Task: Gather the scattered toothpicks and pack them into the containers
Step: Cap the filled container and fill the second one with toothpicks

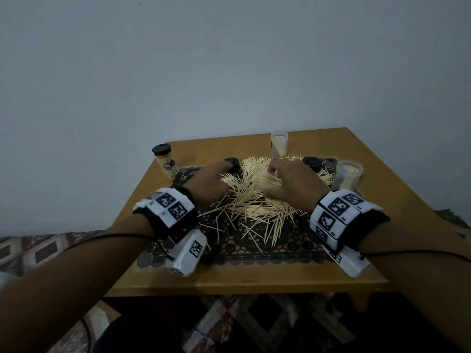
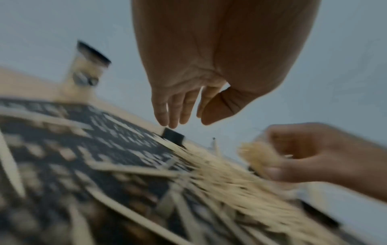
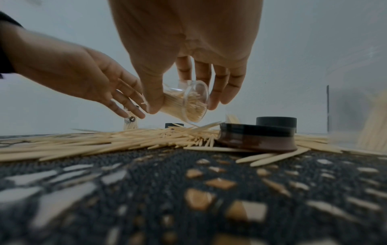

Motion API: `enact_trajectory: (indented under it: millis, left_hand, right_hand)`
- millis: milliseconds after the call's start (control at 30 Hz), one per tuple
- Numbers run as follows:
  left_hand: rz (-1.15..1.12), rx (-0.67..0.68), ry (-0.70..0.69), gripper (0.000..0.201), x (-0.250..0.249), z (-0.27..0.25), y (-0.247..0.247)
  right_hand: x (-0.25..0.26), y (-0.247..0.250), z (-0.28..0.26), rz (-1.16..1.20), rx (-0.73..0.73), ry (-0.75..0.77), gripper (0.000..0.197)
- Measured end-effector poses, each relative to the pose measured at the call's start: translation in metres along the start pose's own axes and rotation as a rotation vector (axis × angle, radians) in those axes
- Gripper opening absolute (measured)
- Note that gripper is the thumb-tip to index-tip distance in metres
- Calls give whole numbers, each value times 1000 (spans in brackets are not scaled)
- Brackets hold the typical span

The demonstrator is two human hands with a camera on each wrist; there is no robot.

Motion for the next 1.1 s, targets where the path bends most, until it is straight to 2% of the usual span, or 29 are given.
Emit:
enact_trajectory:
  millis: [67, 167, 233, 300, 500, 667, 733, 833, 900, 1100]
  left_hand:
    - [244, 13, -40, 47, 22, 12, 9]
    - [556, 187, 18, 55, 65, 20, 11]
    - [664, 291, 32, 50, 80, 19, 8]
    - [668, 348, 31, 43, 79, 16, 3]
    - [629, 312, -136, 27, 43, 14, -12]
    - [537, 322, -216, 36, 18, 8, -28]
    - [525, 267, -197, 37, 13, 15, -20]
    - [631, 207, -153, 44, 22, 37, -5]
    - [691, 261, -110, 50, 29, 46, -5]
    - [754, 400, -26, 45, 46, 51, -26]
  right_hand:
    - [-2, 0, 0, -14, 5, -10, 54]
    - [-2, 1, 1, -19, 5, -12, 54]
    - [-1, 1, 1, -14, 3, -17, 54]
    - [-1, 1, 1, -12, 8, -19, 53]
    - [0, 3, 1, 10, 5, -20, 52]
    - [1, 3, 0, 14, 5, -23, 53]
    - [1, 3, 0, 17, 6, -26, 52]
    - [0, 4, -1, 19, 9, -36, 51]
    - [0, 3, -1, 18, 16, -37, 50]
    - [-2, 1, 1, 39, 33, -36, 49]
Point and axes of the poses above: each hand's wrist, its own z-axis towards the middle knuckle, its own y-axis out of the back of the hand, x = y × z, the point moved 8 cm from there along z, towards the middle knuckle, and after that the axes turned 15 degrees about -x, right-handed, at the moved point
